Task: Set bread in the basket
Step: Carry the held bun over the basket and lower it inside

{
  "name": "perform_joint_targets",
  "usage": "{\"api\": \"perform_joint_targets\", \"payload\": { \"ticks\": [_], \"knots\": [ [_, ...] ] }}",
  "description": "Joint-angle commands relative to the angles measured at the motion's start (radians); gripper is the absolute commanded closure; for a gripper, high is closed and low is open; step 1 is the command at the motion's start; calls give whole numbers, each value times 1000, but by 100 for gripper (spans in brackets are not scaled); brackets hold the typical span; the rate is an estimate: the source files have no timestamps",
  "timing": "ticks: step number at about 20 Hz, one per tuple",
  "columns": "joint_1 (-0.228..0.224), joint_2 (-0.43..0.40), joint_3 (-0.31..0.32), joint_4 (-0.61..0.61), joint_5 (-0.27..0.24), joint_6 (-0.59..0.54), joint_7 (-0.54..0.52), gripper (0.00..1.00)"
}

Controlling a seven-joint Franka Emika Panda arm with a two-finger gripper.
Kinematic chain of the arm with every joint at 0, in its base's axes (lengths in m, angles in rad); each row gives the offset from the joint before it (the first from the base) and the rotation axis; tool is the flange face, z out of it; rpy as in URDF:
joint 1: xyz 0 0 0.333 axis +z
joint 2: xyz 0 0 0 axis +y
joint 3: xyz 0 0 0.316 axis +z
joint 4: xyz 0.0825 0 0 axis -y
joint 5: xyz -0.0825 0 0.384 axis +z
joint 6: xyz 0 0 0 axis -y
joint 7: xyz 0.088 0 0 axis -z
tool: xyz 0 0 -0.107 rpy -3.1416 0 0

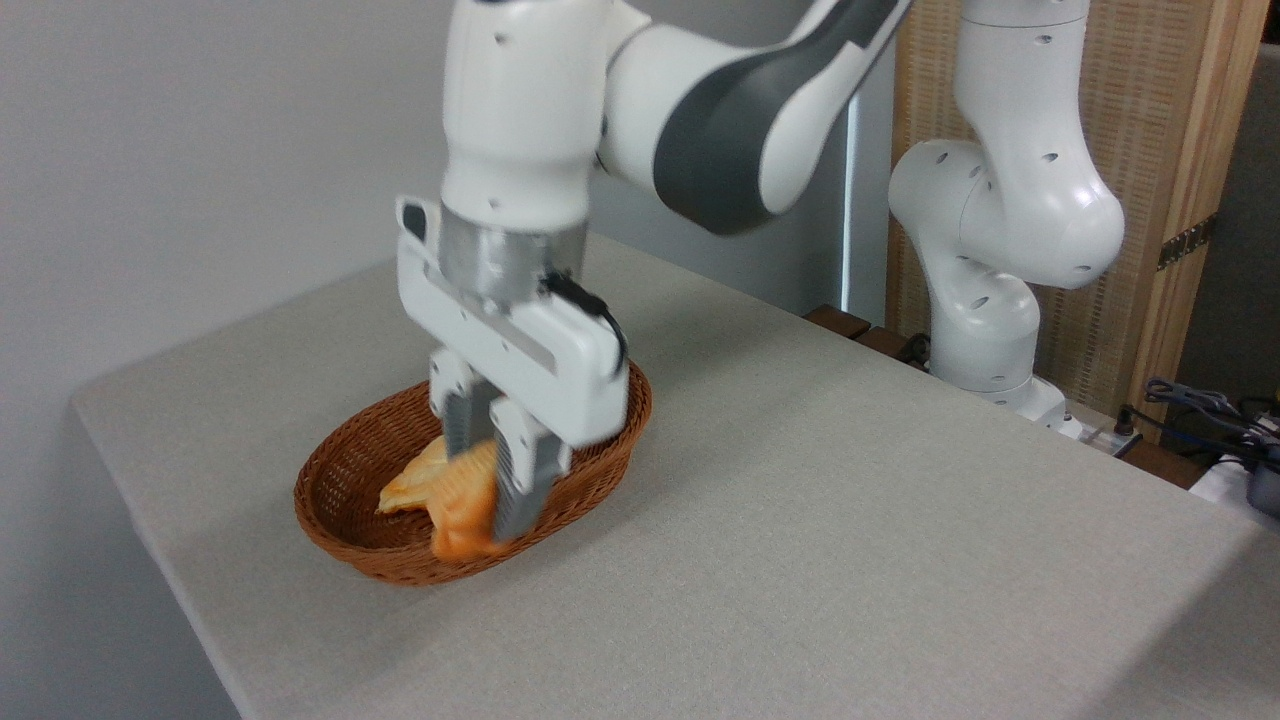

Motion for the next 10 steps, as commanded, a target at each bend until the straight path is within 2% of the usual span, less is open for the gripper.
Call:
{"api": "perform_joint_targets", "payload": {
  "ticks": [1, 3, 4, 6, 7, 8, 10],
  "knots": [
    [-3, -15, -72, -3, -26, -10, 5, 55],
    [-3, -8, -117, -5, -28, -13, 2, 51],
    [-3, -6, -129, -6, -28, -23, 2, 45],
    [-3, -1, -152, -8, -28, -82, 4, 42],
    [-3, 5, -155, -8, -28, -107, 7, 35],
    [-4, 8, -160, -8, -26, -116, 9, 22],
    [-6, 23, -178, -9, -26, -121, 2, 4]
  ]
}}
